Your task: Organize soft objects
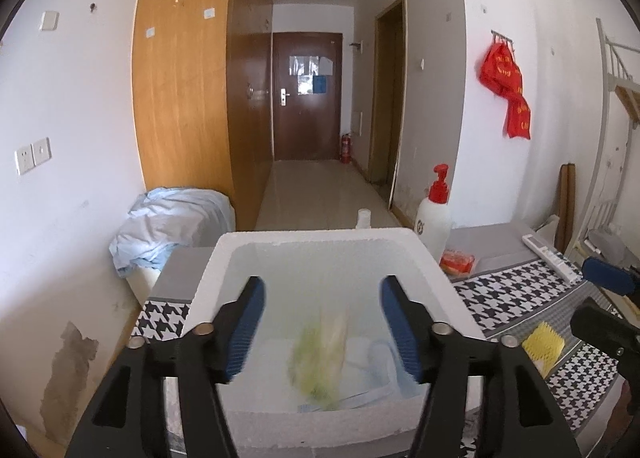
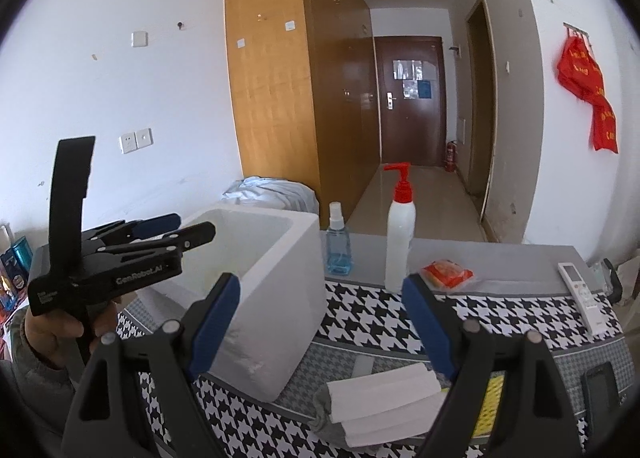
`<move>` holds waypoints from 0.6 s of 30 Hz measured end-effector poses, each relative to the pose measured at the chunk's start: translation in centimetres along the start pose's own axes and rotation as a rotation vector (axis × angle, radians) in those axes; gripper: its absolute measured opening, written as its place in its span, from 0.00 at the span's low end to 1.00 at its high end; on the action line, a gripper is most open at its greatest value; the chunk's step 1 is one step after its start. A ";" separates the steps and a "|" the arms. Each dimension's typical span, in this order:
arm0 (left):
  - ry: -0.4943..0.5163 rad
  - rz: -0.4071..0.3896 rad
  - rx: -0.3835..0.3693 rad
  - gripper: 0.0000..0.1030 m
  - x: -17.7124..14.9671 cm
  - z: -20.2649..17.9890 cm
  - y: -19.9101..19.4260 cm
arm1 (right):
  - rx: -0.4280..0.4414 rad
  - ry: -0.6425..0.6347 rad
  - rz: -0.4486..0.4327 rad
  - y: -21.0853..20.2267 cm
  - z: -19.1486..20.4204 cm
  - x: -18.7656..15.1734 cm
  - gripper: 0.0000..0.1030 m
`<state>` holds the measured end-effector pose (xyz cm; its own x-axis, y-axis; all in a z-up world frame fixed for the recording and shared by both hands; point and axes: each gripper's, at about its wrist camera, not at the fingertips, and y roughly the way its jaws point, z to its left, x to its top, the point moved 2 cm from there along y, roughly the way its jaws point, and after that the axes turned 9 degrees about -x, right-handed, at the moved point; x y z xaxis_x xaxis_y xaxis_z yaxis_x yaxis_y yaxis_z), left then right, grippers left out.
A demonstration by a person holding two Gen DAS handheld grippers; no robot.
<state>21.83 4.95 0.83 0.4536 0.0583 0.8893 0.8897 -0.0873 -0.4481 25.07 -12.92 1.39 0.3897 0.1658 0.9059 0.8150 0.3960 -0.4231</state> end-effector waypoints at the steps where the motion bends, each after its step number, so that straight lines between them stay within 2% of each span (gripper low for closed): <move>1: 0.000 -0.007 -0.001 0.81 0.0 -0.1 -0.2 | -0.001 0.001 -0.001 0.0 -0.1 0.0 0.84; 3: 0.001 -0.027 0.001 0.93 0.1 -0.3 -0.6 | -0.002 0.002 -0.003 -0.2 -0.2 0.0 0.84; 6: 0.008 -0.051 0.000 0.99 0.2 -0.9 -1.2 | -0.005 0.005 -0.008 -0.8 -0.6 -0.3 0.84; 10: 0.000 -0.061 -0.037 0.99 0.0 -1.6 -2.2 | -0.013 0.003 -0.018 -1.7 -1.0 -0.7 0.84; 18: 0.028 -0.089 -0.034 0.99 -0.1 -3.3 -4.1 | -0.031 0.020 -0.032 -3.6 -1.7 -1.0 0.84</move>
<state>17.93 2.02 2.85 0.3709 0.0393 0.9279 0.9239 -0.1165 -0.3644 22.51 -16.05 2.02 0.3712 0.1351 0.9187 0.8400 0.3727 -0.3943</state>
